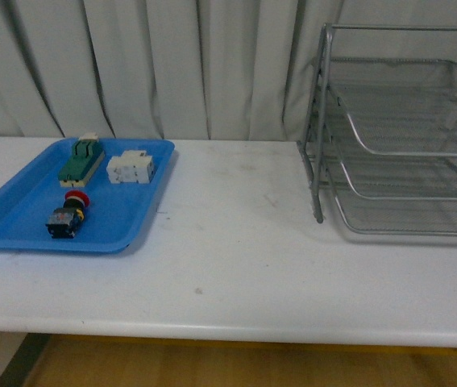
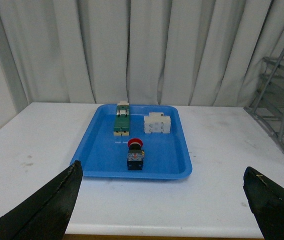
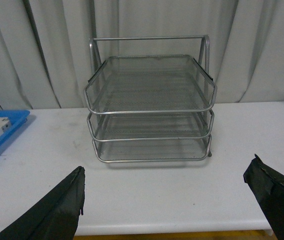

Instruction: Place button on rack with both arms

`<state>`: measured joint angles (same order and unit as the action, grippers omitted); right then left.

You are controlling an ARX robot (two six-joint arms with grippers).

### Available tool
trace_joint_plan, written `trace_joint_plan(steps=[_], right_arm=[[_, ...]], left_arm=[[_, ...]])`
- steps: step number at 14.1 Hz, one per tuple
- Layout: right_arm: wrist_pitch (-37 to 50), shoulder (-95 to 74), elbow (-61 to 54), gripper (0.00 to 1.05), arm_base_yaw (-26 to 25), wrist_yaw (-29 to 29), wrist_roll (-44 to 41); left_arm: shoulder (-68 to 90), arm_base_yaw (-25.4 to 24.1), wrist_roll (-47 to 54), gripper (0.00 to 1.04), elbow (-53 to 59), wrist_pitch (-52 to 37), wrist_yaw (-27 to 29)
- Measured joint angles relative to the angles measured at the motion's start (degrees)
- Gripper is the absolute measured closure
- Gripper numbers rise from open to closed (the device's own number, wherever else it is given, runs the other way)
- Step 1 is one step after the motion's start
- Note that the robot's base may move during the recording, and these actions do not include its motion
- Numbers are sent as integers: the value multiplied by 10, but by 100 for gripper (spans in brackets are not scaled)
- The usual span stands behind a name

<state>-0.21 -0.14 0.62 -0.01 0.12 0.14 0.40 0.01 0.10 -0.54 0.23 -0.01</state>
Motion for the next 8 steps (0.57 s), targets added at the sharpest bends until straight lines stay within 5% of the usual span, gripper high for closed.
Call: trace_joint_plan(steps=[8], right_arm=[[0, 0, 0, 6, 0, 0, 0]], left_arm=[[0, 0, 0, 7, 0, 0, 0]])
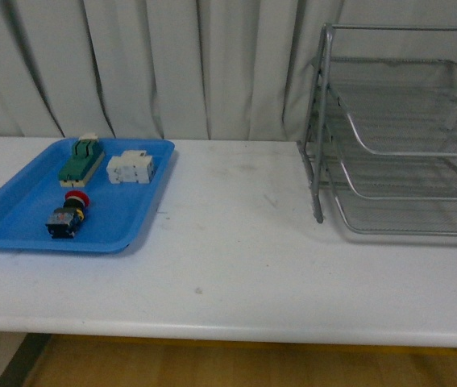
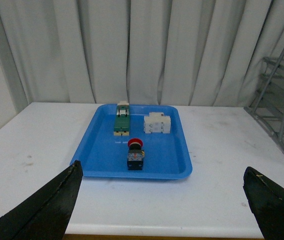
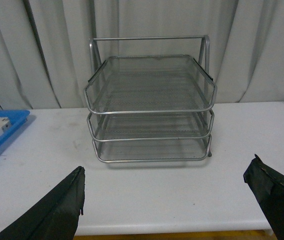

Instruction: Place button on rack with both arms

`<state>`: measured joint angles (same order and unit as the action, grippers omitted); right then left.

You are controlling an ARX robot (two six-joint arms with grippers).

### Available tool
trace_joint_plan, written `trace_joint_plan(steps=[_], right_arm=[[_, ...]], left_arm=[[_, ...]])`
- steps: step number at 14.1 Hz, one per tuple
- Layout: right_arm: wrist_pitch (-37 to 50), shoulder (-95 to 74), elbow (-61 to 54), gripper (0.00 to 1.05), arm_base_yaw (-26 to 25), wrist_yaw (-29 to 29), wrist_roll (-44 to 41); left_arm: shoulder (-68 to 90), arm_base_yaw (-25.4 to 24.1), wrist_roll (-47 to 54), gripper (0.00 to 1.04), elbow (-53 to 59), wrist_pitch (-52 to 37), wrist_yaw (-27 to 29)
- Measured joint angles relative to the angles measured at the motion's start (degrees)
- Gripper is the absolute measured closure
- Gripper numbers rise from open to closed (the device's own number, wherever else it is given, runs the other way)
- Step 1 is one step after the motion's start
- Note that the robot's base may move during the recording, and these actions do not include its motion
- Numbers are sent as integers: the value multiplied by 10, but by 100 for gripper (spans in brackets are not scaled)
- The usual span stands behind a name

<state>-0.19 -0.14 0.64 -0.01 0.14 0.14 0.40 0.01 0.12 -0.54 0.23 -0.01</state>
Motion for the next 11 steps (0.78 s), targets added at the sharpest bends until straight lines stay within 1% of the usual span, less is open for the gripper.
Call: trace_joint_plan(steps=[4, 5, 6, 7, 8, 9, 10, 11], right_arm=[[0, 0, 0, 6, 0, 0, 0], [-96, -53, 33, 6, -33, -85, 49], [-82, -134, 48, 6, -63, -137, 110], [-26, -198, 47, 6, -81, -171, 175], [51, -279, 48, 6, -93, -187, 243], [139, -375, 47, 6, -112, -193, 308], [230, -466, 48, 6, -119, -197, 363], [332, -567, 52, 6, -115, -196, 414]], left_arm=[[0, 0, 0, 7, 0, 0, 0], [0, 0, 0, 7, 0, 0, 0], [0, 0, 0, 7, 0, 0, 0], [0, 0, 0, 7, 0, 0, 0], [0, 0, 0, 7, 0, 0, 0], [0, 0, 0, 7, 0, 0, 0], [0, 0, 0, 7, 0, 0, 0], [0, 0, 0, 7, 0, 0, 0]])
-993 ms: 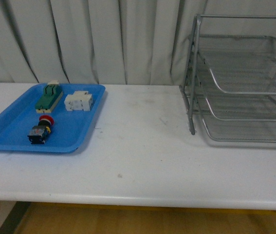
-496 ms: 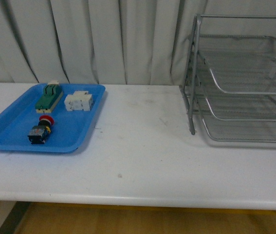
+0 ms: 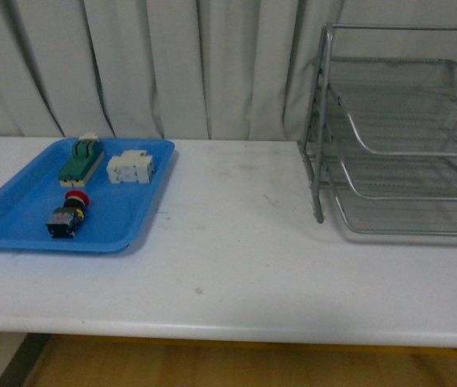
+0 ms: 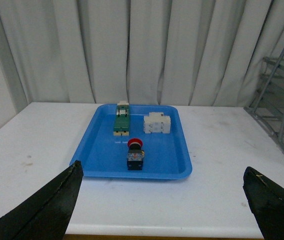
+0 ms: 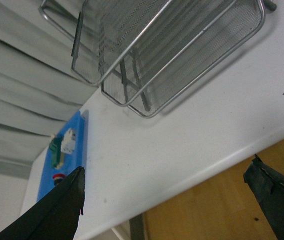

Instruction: Place button on rack with both arms

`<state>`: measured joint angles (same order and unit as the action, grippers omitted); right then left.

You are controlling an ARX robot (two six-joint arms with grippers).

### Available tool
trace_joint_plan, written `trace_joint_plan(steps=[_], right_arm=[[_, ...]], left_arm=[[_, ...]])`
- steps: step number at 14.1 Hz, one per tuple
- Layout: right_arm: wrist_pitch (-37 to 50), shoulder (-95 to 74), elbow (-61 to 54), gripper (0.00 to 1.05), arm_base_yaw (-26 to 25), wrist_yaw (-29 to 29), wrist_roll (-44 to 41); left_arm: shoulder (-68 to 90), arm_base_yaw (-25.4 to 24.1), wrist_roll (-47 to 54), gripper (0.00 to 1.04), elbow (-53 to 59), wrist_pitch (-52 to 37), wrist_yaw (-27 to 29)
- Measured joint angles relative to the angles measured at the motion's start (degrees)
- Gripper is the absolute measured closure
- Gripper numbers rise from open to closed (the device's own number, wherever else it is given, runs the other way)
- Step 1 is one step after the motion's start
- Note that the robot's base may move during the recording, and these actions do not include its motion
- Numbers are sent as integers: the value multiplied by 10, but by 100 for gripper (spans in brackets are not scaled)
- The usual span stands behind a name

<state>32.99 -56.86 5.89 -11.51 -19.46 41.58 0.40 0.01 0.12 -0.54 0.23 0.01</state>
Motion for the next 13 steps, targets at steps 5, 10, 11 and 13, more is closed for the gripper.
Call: trace_joint_plan(steps=[5, 10, 11, 13], right_arm=[[253, -407, 175, 6, 47, 39, 141], [216, -550, 319, 6, 79, 62, 227], [209, -569, 337, 6, 85, 64, 235], [199, -593, 372, 6, 94, 71, 247]], left_arm=[[0, 0, 0, 7, 0, 0, 0], [0, 0, 0, 7, 0, 0, 0], [0, 0, 0, 7, 0, 0, 0], [0, 0, 0, 7, 0, 0, 0]])
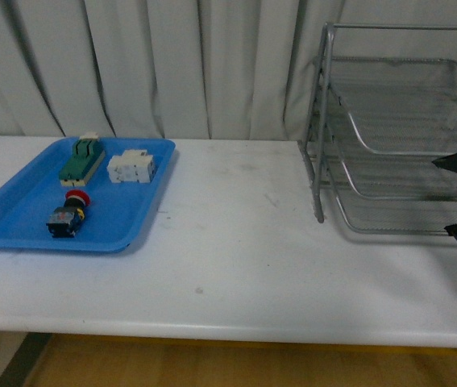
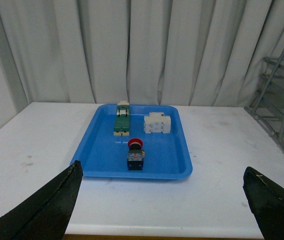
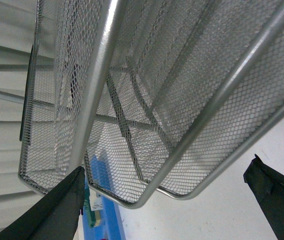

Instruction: Place button on rack with both arms

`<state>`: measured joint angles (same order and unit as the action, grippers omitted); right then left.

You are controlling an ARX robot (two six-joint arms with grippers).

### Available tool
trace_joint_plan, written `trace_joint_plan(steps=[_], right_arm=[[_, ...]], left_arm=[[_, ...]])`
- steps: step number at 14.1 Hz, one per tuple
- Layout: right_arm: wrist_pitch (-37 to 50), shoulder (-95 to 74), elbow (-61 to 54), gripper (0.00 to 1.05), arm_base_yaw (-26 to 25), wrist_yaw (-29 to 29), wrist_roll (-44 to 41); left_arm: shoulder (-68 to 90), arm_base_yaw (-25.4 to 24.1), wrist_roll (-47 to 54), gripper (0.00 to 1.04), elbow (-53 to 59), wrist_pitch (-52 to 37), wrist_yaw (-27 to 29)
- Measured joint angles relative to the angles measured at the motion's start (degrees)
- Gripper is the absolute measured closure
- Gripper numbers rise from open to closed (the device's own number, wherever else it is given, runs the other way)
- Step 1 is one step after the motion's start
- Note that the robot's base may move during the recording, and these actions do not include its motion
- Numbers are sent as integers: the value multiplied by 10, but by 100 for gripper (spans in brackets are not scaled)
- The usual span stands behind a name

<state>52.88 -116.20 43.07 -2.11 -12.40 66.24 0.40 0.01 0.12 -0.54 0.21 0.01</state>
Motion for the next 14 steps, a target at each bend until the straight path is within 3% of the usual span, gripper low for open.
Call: trace_joint_plan(steps=[6, 9, 14], right_arm=[[-33, -83, 93, 6, 6, 26, 11], [-34, -119, 129, 38, 6, 45, 13], [47, -122, 89, 91, 6, 47, 28]], left_arm=[[0, 0, 0, 7, 0, 0, 0], [0, 0, 0, 7, 0, 0, 0], [0, 0, 0, 7, 0, 0, 0]])
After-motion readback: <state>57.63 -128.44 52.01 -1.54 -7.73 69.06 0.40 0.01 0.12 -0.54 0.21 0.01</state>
